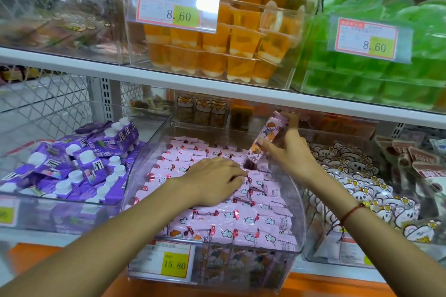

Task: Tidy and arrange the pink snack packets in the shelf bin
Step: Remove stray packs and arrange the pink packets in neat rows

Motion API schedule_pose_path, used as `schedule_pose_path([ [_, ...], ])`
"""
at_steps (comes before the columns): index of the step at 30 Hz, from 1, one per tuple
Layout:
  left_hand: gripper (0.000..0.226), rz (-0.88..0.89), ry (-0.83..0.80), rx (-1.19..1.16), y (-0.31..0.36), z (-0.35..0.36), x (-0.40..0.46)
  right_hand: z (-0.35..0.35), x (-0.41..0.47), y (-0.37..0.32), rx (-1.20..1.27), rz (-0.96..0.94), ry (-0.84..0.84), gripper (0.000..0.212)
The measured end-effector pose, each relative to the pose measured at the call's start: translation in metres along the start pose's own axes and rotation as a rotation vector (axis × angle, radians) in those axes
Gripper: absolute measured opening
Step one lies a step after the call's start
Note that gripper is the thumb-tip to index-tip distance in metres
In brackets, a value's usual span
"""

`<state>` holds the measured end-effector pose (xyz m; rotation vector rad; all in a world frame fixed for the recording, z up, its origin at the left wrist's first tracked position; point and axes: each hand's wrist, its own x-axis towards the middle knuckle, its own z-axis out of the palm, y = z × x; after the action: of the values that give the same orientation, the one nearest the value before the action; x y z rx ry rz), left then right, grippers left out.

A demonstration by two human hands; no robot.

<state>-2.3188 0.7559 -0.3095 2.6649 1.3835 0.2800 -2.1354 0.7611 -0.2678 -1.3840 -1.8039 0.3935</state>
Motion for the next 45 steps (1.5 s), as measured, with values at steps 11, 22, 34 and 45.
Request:
schedule_pose_path([
  [11,0.042,0.000,0.005,-0.029,-0.004,0.002,0.004,-0.004,0.043,0.001,-0.379,-0.110,-0.200,0.046],
  [22,0.041,-0.009,-0.039,-0.059,-0.005,-0.002,0.006,0.012,0.037,0.014,-0.664,-0.135,-0.510,0.026],
  [34,0.052,-0.060,0.061,0.001,-0.016,0.000,0.008,-0.003,0.015,0.012,-0.700,0.084,-0.114,0.016],
  [45,0.055,-0.158,-0.161,0.044,-0.020,0.001,0.006,-0.009,-0.005,0.017,-0.457,0.102,-0.078,0.028],
])
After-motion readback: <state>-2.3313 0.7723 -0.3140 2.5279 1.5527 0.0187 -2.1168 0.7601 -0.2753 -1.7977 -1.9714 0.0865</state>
